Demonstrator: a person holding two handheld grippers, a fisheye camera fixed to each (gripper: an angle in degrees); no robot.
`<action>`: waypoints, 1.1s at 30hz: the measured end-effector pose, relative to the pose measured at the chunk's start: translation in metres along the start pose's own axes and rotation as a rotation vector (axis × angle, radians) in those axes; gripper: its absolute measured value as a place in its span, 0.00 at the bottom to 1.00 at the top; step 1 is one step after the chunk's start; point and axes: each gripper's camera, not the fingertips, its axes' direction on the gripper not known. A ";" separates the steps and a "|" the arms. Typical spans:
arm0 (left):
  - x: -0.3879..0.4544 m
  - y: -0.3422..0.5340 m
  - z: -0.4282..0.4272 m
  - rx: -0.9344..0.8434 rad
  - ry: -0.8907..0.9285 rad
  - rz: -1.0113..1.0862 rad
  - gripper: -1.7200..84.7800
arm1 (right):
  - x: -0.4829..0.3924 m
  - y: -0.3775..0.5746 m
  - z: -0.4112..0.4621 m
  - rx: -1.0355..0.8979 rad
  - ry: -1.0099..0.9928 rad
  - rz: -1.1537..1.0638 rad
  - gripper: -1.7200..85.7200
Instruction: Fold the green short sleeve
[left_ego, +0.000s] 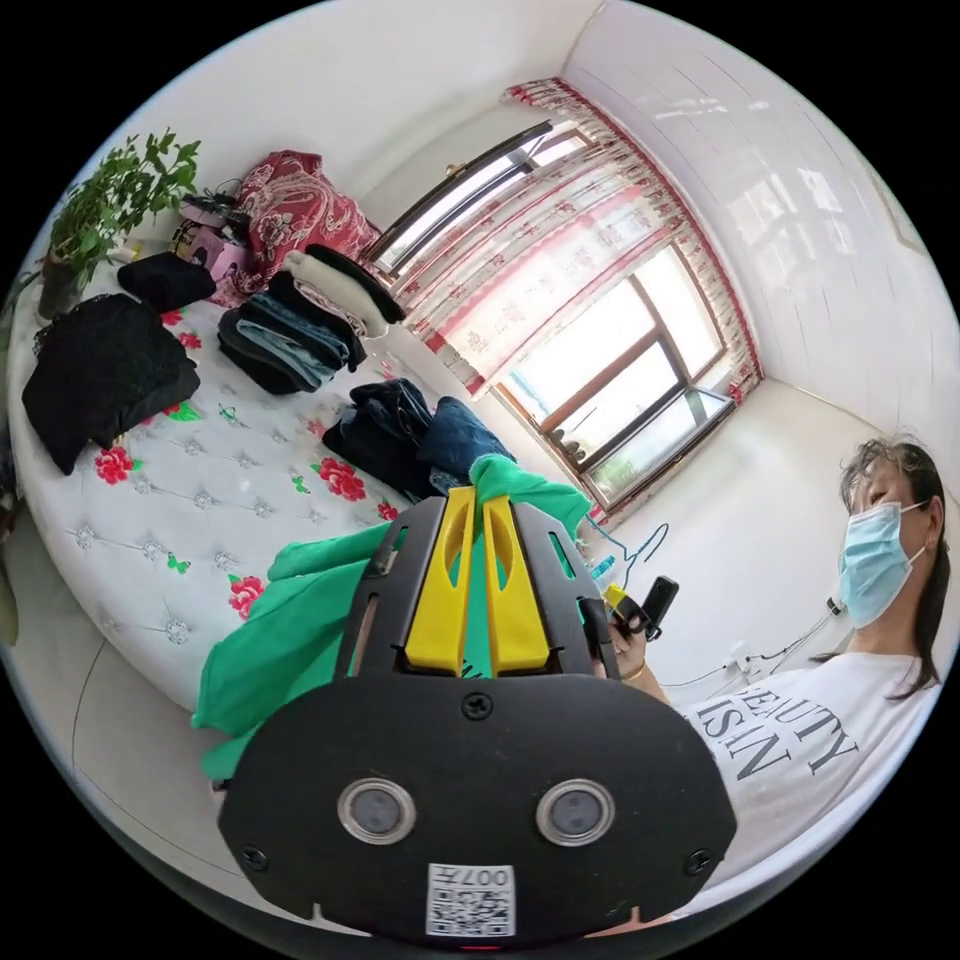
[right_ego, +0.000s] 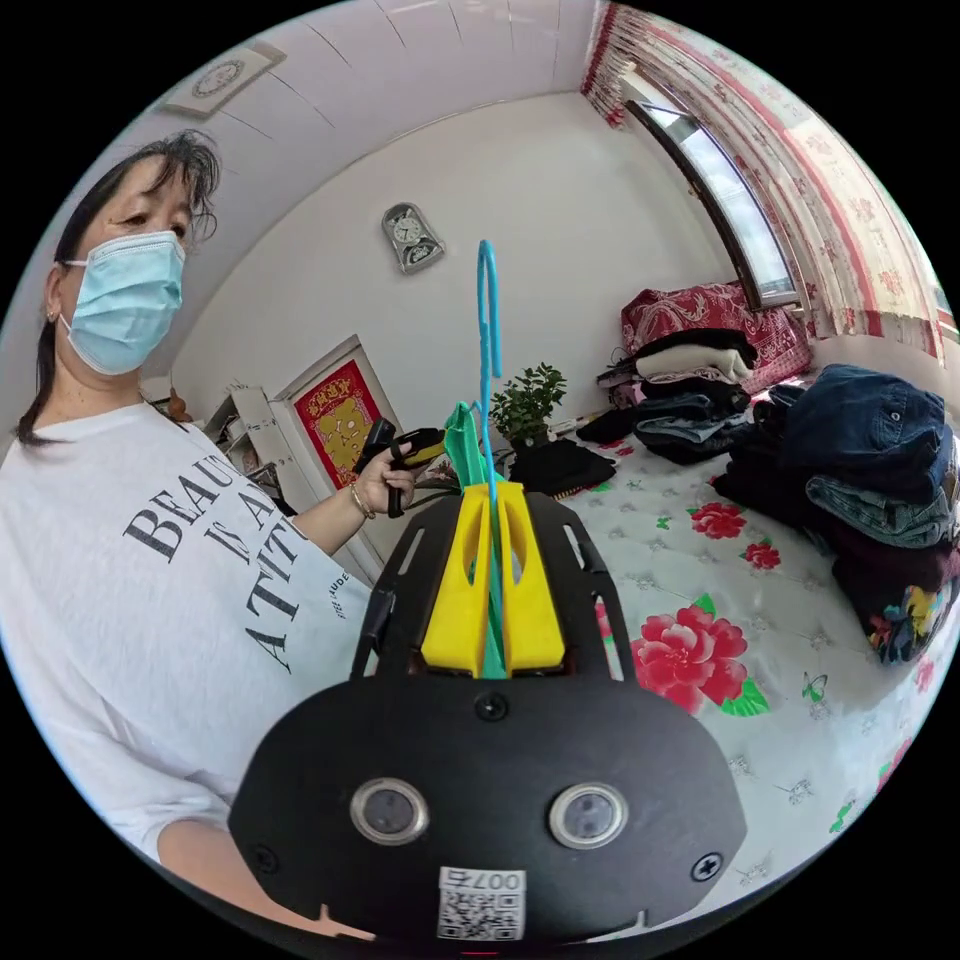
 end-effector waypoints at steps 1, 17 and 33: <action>-0.020 -0.006 0.003 -0.001 0.002 -0.034 0.01 | 0.009 0.000 -0.007 0.017 -0.010 0.023 0.02; -0.208 -0.110 0.058 -0.326 -0.136 0.087 0.01 | 0.053 -0.066 -0.080 0.042 0.067 0.146 0.03; -0.377 -0.133 0.032 -0.413 -0.133 -0.029 0.01 | 0.138 0.072 -0.280 -0.090 1.217 1.102 0.13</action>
